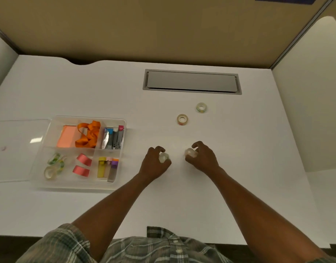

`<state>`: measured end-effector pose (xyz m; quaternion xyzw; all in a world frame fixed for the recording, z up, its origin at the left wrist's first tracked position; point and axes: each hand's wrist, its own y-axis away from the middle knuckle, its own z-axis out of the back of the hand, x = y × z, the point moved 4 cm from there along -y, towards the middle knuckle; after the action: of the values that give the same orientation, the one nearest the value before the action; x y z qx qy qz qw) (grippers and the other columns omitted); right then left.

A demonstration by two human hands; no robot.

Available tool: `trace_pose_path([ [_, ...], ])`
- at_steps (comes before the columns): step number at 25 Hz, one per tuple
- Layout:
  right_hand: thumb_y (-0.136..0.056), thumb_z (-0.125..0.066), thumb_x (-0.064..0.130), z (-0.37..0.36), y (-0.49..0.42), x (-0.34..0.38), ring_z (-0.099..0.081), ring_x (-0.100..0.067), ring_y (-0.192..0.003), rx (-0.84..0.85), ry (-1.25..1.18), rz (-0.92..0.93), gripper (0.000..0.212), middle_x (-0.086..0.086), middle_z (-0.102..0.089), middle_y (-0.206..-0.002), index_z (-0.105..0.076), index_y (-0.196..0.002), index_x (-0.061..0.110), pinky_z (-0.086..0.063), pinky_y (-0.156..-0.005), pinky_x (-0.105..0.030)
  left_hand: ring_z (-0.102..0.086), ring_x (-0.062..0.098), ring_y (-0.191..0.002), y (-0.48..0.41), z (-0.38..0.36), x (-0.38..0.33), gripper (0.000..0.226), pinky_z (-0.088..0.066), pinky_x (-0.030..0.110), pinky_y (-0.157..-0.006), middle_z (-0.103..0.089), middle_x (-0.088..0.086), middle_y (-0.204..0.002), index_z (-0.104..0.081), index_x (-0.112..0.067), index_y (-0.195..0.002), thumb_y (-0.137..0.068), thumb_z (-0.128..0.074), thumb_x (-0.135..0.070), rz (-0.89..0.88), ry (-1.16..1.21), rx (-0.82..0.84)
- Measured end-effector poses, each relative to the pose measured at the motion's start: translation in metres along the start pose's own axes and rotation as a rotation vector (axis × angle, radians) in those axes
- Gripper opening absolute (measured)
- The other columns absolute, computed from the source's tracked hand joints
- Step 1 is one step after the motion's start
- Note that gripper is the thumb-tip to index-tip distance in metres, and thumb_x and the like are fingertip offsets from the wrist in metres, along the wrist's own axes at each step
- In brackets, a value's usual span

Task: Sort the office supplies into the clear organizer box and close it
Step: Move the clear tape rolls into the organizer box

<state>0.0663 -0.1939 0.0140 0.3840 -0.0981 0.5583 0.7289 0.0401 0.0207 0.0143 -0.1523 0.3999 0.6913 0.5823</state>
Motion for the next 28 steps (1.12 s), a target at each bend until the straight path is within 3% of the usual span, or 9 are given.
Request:
trace_pose_path([
  [3, -0.084, -0.072, 0.037, -0.024, 0.018, 0.036, -0.071, -0.021, -0.082, 0.154, -0.626, -0.122, 0.036, -0.010, -0.070, -0.106, -0.063, -0.112, 0.018, -0.059, -0.067, -0.033, -0.066, 0.027, -0.078, 0.011, 0.028, 0.010, 0.023, -0.055, 0.037, -0.063, -0.062, 0.015, -0.097, -0.064, -0.014, -0.100, -0.090, -0.049, -0.028, 0.302, 0.695, 0.094],
  [5, -0.088, -0.069, 0.038, -0.040, 0.031, 0.069, -0.071, -0.020, -0.078, 0.301, -0.828, -0.113, 0.036, -0.010, -0.071, -0.101, -0.066, -0.114, 0.014, -0.058, -0.066, -0.032, -0.066, 0.029, -0.071, 0.023, 0.051, 0.017, 0.030, -0.055, 0.034, -0.059, -0.063, 0.019, -0.091, -0.065, -0.009, -0.093, -0.092, -0.043, -0.029, 0.449, 1.029, 0.153],
  [6, -0.089, -0.068, 0.039, -0.047, 0.037, 0.085, -0.070, -0.021, -0.079, 0.362, -0.875, -0.084, 0.037, -0.008, -0.072, -0.097, -0.067, -0.115, 0.013, -0.057, -0.066, -0.032, -0.067, 0.029, -0.069, 0.027, 0.064, 0.022, 0.035, -0.054, 0.033, -0.059, -0.065, 0.019, -0.087, -0.065, -0.009, -0.089, -0.094, -0.044, -0.036, 0.482, 1.082, 0.169],
  [8, -0.089, -0.068, 0.040, -0.062, 0.048, 0.117, -0.070, -0.023, -0.080, 0.446, -0.887, -0.017, 0.037, -0.006, -0.073, -0.094, -0.069, -0.116, 0.014, -0.056, -0.067, -0.031, -0.068, 0.026, -0.066, 0.034, 0.089, 0.035, 0.048, -0.053, 0.031, -0.060, -0.069, 0.015, -0.081, -0.065, -0.011, -0.085, -0.093, -0.048, -0.056, 0.500, 1.046, 0.170],
  [11, -0.088, -0.069, 0.040, -0.086, 0.060, 0.165, -0.071, -0.022, -0.082, 0.467, -0.713, 0.087, 0.031, -0.003, -0.075, -0.096, -0.069, -0.114, 0.023, -0.057, -0.067, -0.030, -0.066, 0.025, -0.068, 0.043, 0.125, 0.056, 0.065, -0.049, 0.028, -0.057, -0.070, 0.012, -0.080, -0.066, -0.011, -0.094, -0.080, -0.055, -0.074, 0.471, 0.938, 0.142],
  [15, -0.086, -0.072, 0.042, -0.117, 0.068, 0.221, -0.072, -0.019, -0.090, 0.458, -0.467, 0.251, 0.026, -0.003, -0.071, -0.104, -0.068, -0.110, 0.033, -0.059, -0.067, -0.026, -0.069, 0.024, -0.072, 0.053, 0.164, 0.087, 0.050, -0.049, 0.027, -0.055, -0.074, 0.012, -0.093, -0.066, -0.015, -0.112, -0.085, -0.064, -0.058, 0.414, 0.898, 0.071],
  [18, -0.086, -0.073, 0.043, -0.141, 0.070, 0.250, -0.070, -0.016, -0.094, 0.460, -0.407, 0.299, 0.023, 0.003, -0.069, -0.108, -0.067, -0.108, 0.040, -0.060, -0.070, -0.027, -0.065, 0.023, -0.063, 0.060, 0.191, 0.113, 0.039, -0.045, 0.027, -0.052, -0.072, 0.012, -0.089, -0.065, -0.010, -0.109, -0.087, -0.067, -0.043, 0.380, 0.995, 0.010],
  [23, -0.093, -0.066, 0.029, -0.180, 0.072, 0.274, -0.074, -0.028, -0.087, 0.559, -0.682, -0.026, 0.024, -0.013, -0.073, -0.110, -0.065, -0.114, 0.017, -0.061, -0.072, -0.032, -0.062, 0.021, -0.057, 0.070, 0.230, 0.166, 0.036, -0.043, 0.025, -0.047, -0.072, 0.013, -0.084, -0.067, -0.012, -0.099, -0.085, -0.069, -0.044, 0.435, 1.025, -0.116],
  [28, -0.091, -0.064, 0.013, -0.206, 0.079, 0.285, -0.074, -0.033, -0.086, 0.541, -0.897, -0.271, 0.029, -0.025, -0.069, -0.113, -0.066, -0.117, 0.002, -0.063, -0.076, -0.038, -0.064, 0.020, -0.067, 0.079, 0.265, 0.221, 0.042, -0.043, 0.025, -0.047, -0.071, 0.010, -0.097, -0.065, -0.015, -0.104, -0.083, -0.069, -0.051, 0.472, 0.685, -0.282],
])
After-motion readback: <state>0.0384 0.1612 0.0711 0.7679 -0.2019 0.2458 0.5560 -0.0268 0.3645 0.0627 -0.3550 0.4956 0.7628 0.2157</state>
